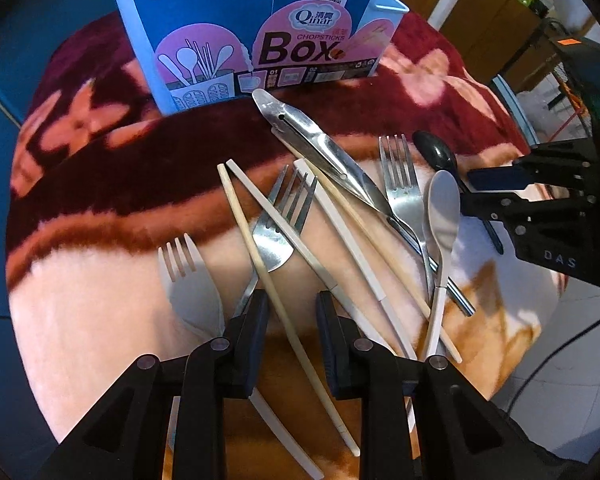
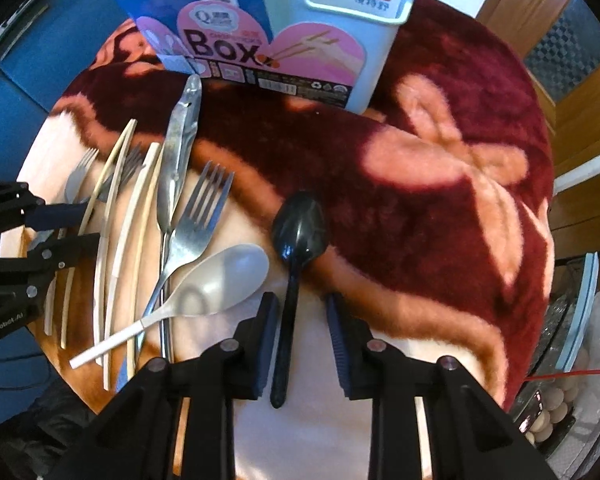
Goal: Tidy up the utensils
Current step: 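Grasp a wooden chopstick with the left tool while the right grasps the black spoon, then release the chopstick into the Box caddy while the right tool drops the black spoon in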
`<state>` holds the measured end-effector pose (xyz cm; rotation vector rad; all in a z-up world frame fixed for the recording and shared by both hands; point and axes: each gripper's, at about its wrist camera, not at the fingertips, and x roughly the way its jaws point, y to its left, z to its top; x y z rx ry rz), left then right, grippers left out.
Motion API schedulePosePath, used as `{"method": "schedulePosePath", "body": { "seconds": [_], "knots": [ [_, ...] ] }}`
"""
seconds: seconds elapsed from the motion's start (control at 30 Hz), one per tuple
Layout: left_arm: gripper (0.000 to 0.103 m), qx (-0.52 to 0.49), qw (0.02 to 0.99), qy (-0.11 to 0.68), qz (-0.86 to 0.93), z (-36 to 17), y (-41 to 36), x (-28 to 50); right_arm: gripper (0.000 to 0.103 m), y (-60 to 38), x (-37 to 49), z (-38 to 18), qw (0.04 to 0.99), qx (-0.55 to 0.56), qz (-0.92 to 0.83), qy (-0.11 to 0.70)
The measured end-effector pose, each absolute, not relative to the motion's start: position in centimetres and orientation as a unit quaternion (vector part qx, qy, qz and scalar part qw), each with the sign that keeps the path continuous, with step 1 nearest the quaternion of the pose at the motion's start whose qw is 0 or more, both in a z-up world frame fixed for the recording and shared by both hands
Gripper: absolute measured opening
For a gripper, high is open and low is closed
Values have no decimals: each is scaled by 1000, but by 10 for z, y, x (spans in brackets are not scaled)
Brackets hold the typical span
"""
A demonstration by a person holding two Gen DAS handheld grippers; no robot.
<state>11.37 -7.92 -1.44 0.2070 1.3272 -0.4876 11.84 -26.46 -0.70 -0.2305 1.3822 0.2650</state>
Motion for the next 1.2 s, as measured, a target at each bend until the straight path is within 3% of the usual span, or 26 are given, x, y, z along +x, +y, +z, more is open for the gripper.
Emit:
{"method": "schedulePosePath", "body": {
  "seconds": [0.17,0.27,0.73,1.2],
  "knots": [
    [13,85,753,608,-237,-13,-72,117,8,-269,120,-5,770,-98,112,620],
    [7,62,753,609,-242,-14,-64,120,8,-274,113,-3,783,-79,110,607],
    [5,-20,785,574,-234,3,-34,97,8,-305,41,17,850,46,147,504],
    [4,1,878,444,-177,54,-26,92,8,-299,30,46,900,77,180,389]
  ]
}}
